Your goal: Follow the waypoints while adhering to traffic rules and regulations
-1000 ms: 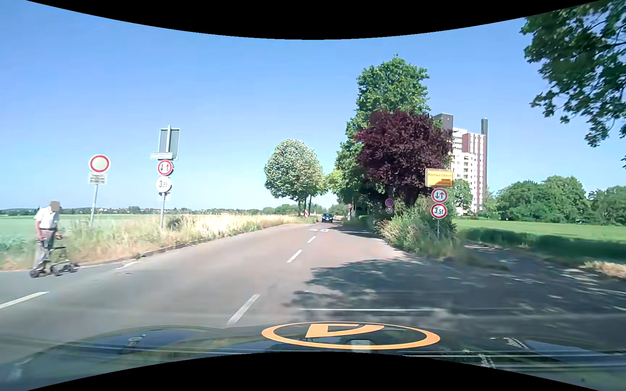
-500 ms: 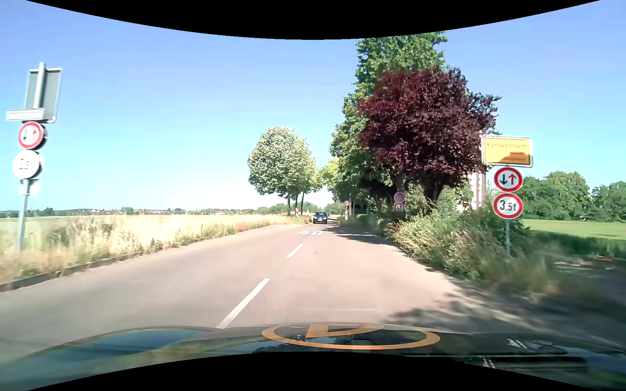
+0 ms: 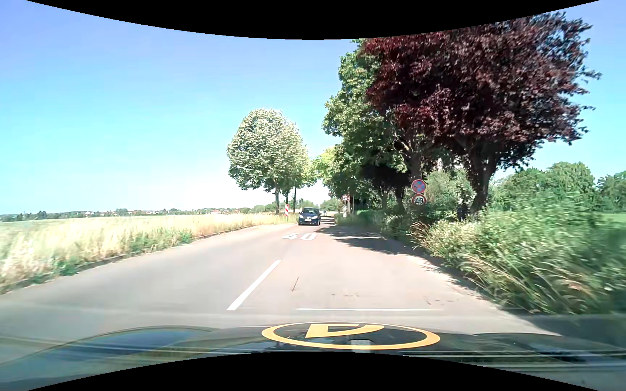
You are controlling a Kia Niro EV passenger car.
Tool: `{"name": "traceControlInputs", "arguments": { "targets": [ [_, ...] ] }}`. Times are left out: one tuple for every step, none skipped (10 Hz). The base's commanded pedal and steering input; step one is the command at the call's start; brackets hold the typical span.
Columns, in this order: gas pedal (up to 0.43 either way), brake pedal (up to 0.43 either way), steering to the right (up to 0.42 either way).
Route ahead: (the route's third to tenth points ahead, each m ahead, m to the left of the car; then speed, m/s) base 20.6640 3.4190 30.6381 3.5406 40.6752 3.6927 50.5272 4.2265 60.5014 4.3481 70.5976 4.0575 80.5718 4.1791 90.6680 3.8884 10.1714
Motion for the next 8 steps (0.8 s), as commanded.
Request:
{"name": "traceControlInputs", "arguments": {
  "targets": [
    [0.0, 0.0, 0.011],
    [0.0, 0.0, 0.011],
    [0.0, 0.0, 0.012],
    [0.028, 0.0, 0.012],
    [0.039, 0.0, 0.011],
    [0.059, 0.0, 0.012],
    [0.087, 0.0, 0.009],
    [0.087, 0.0, 0.005]
  ]
}}
